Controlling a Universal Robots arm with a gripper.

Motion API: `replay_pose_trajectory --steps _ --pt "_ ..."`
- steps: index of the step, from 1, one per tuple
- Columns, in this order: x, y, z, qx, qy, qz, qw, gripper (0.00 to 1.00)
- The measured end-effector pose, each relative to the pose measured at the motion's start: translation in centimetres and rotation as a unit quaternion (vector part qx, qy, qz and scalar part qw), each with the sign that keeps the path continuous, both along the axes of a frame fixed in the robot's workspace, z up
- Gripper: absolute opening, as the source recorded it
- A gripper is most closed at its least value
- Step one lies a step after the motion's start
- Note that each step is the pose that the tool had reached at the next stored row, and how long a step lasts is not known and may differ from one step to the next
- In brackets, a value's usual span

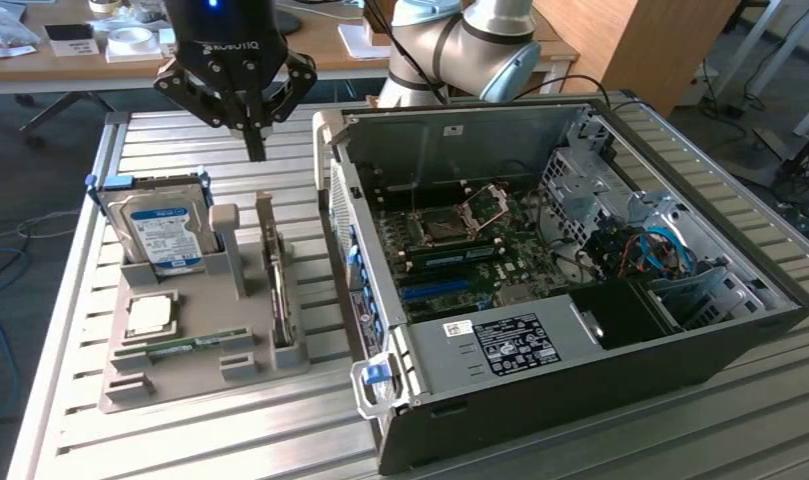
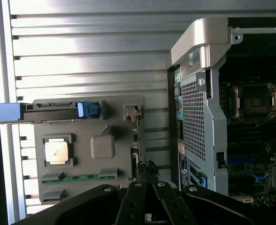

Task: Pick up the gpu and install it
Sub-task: 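Reach for the gpu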

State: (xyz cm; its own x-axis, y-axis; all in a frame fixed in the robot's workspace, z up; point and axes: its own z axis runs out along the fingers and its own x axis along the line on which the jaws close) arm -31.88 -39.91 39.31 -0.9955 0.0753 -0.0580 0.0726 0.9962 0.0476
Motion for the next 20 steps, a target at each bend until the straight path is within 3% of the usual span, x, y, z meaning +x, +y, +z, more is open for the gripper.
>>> replay_pose_trajectory --steps 3,20 --pt "0.00 -0.25 0.00 0.0000 0.0000 0.000 1.0000 0.11" --pt "0.00 -0.48 0.00 0.0000 0.0000 0.000 1.0000 0.11"
